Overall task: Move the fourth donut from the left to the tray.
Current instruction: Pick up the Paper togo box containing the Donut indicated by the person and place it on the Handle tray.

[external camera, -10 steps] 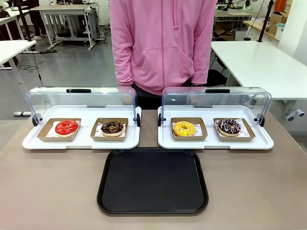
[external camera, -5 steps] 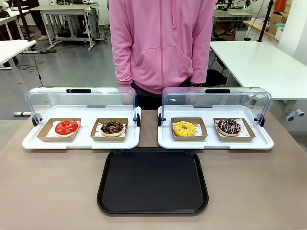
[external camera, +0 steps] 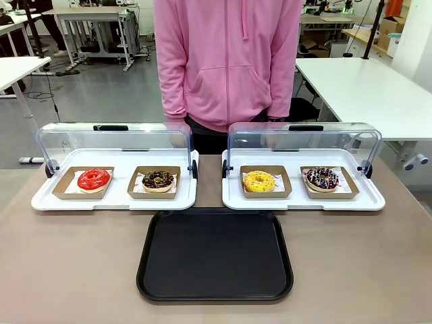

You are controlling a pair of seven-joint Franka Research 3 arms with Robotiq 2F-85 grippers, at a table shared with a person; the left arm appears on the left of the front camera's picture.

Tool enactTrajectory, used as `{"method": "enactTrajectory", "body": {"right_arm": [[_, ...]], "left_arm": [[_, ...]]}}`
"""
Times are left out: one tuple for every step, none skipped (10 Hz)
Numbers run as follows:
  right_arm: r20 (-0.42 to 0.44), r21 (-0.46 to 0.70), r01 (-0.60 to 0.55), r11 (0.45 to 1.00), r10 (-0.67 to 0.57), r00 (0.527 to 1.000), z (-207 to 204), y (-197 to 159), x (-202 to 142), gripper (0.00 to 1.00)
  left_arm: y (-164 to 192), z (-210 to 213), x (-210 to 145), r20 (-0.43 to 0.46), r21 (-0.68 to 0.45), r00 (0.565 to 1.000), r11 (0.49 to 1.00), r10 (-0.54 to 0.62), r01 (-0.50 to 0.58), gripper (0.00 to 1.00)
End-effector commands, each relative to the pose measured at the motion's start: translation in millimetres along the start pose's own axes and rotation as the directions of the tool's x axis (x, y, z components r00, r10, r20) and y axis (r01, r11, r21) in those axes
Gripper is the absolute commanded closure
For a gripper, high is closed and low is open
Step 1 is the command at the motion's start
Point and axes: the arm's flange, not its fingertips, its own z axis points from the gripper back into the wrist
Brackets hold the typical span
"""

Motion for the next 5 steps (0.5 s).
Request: {"method": "enactTrajectory", "body": {"right_arm": [[0.029, 0.003, -0.025, 1.000, 0.025, 0.999, -0.6, -2.8, 3.2, 0.00], [0.029, 0.003, -0.025, 1.000, 0.025, 0.999, -0.6, -2.8, 3.2, 0.00], [0.029, 0.003, -0.025, 1.000, 0.025, 0.999, -0.6, -2.8, 3.2, 0.00], [0.029, 0.003, -0.025, 1.000, 0.025, 0.999, -0.6, -2.8, 3.2, 0.00], [0.029, 0.003, -0.025, 1.000, 0.025, 0.999, -0.6, -2.8, 3.2, 0.00]], "left_arm": [[0.9, 0.0, 2.0, 0.019, -0.003, 1.000, 1.000, -0.004, 0.004, 0.00], [0.9, 0.0, 2.0, 0.019, -0.003, 1.000, 1.000, -0.004, 0.004, 0.00], [0.9, 0.0, 2.0, 0.019, -0.003, 1.000, 1.000, -0.004, 0.004, 0.00], [0.9, 0.0, 2.0, 0.019, -0.003, 1.000, 1.000, -0.004, 0.004, 0.00], [0.9, 0.0, 2.0, 0.019, -0.003, 1.000, 1.000, -0.004, 0.004, 0.00]]}}
